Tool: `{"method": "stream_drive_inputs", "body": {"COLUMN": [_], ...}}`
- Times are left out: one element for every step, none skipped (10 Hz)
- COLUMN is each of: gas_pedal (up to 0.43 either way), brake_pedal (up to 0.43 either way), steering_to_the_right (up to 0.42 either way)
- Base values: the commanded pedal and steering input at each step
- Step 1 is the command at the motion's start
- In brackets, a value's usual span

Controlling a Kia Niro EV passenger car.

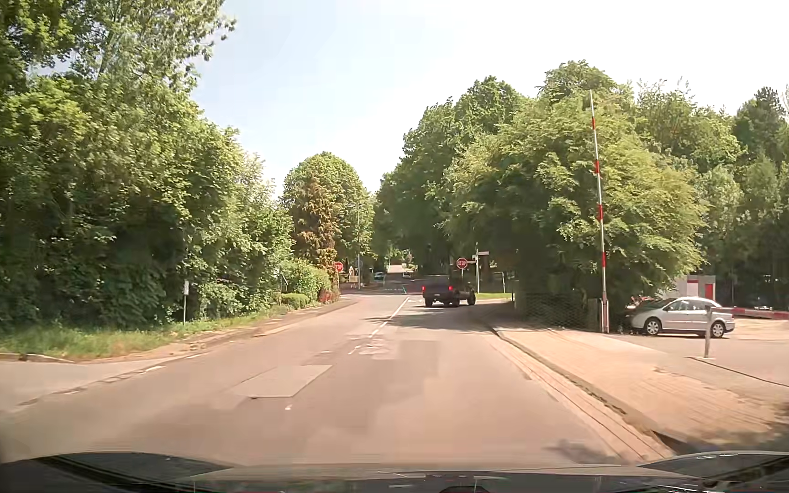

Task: Follow the waypoints while adhering to traffic rules and regulations

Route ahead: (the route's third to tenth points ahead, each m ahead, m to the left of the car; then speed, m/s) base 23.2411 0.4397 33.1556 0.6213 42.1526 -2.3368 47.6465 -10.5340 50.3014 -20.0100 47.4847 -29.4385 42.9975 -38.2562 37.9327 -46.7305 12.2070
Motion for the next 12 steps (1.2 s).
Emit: {"method": "stream_drive_inputs", "body": {"gas_pedal": [0.138,0.138,0.138,0.047,0.0,0.0,0.0,0.0,0.0,0.0,0.0,0.0], "brake_pedal": [0.0,0.0,0.0,0.0,0.0,0.0,0.0,0.0,0.0,0.012,0.122,0.159], "steering_to_the_right": [-0.003,-0.003,-0.001,-0.001,-0.001,-0.001,-0.001,-0.001,-0.001,0.0,0.0,0.0]}}
